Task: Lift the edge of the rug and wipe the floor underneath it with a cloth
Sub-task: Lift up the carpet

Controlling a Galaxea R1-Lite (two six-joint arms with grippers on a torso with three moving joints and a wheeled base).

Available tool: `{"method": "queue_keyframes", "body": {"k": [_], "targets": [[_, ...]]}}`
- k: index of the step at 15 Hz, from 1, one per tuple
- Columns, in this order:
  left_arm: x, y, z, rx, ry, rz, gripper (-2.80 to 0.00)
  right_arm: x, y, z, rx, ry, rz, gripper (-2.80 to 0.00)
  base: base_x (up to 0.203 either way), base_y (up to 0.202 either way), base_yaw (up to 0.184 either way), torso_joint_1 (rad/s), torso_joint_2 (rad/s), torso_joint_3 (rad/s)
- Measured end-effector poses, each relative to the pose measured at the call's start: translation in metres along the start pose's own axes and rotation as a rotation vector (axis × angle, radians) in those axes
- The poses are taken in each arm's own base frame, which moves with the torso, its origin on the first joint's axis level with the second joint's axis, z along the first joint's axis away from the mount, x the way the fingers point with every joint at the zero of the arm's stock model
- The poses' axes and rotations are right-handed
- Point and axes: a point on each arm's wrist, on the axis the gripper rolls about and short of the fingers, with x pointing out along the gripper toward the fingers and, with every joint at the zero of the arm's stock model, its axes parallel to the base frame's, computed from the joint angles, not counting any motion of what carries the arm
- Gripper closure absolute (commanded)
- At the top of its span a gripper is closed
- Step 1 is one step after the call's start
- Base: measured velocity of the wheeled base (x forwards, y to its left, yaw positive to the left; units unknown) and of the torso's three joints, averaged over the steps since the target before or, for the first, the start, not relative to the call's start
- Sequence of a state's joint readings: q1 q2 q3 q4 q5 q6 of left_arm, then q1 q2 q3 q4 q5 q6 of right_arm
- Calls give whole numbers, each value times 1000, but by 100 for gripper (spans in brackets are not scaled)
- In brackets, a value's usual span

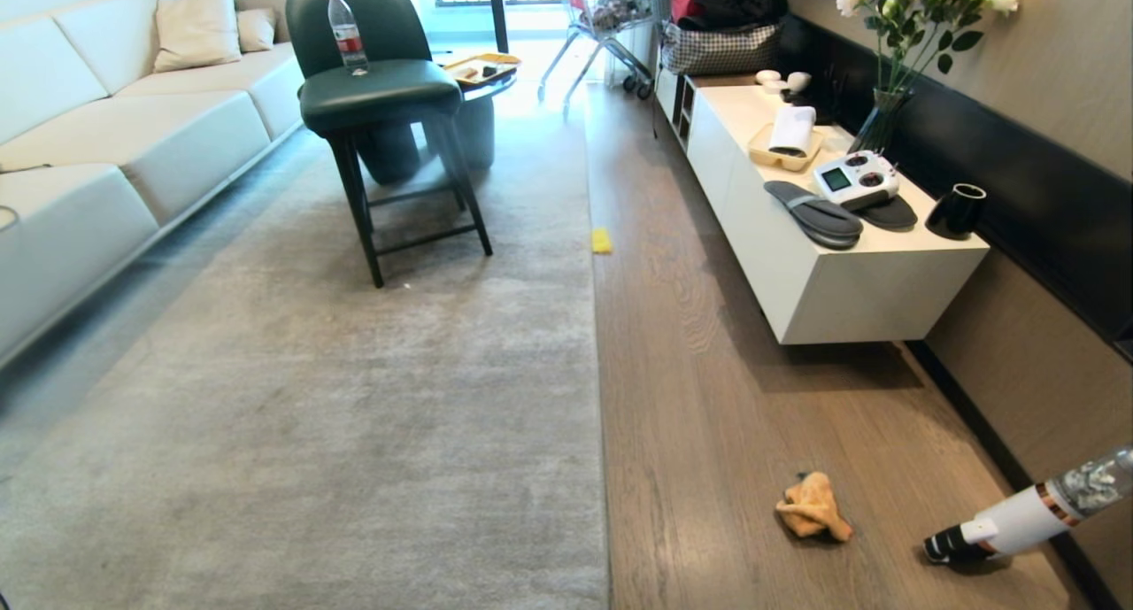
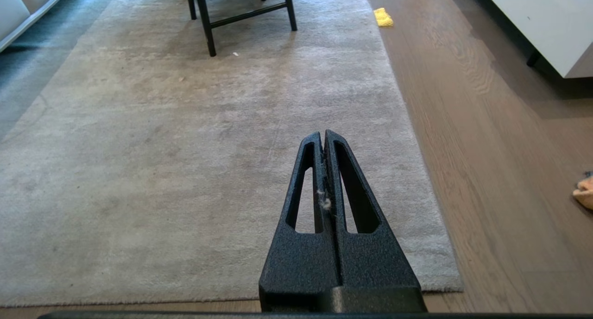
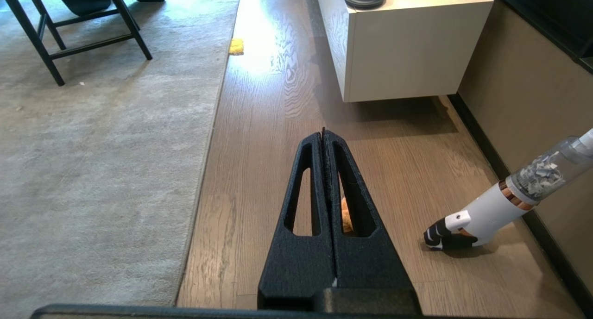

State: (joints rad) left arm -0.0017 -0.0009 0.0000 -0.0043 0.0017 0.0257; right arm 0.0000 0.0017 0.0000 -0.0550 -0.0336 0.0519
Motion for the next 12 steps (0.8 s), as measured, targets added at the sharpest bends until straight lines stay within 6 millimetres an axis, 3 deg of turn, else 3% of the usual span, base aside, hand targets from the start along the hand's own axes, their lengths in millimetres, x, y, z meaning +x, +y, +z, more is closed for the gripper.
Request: {"method": "queue_keyframes", "body": {"k": [12], "targets": [[0, 0, 0, 0, 1, 0, 0, 0, 0, 0, 0, 0, 0, 0, 0, 0, 0, 13, 27, 28]]}}
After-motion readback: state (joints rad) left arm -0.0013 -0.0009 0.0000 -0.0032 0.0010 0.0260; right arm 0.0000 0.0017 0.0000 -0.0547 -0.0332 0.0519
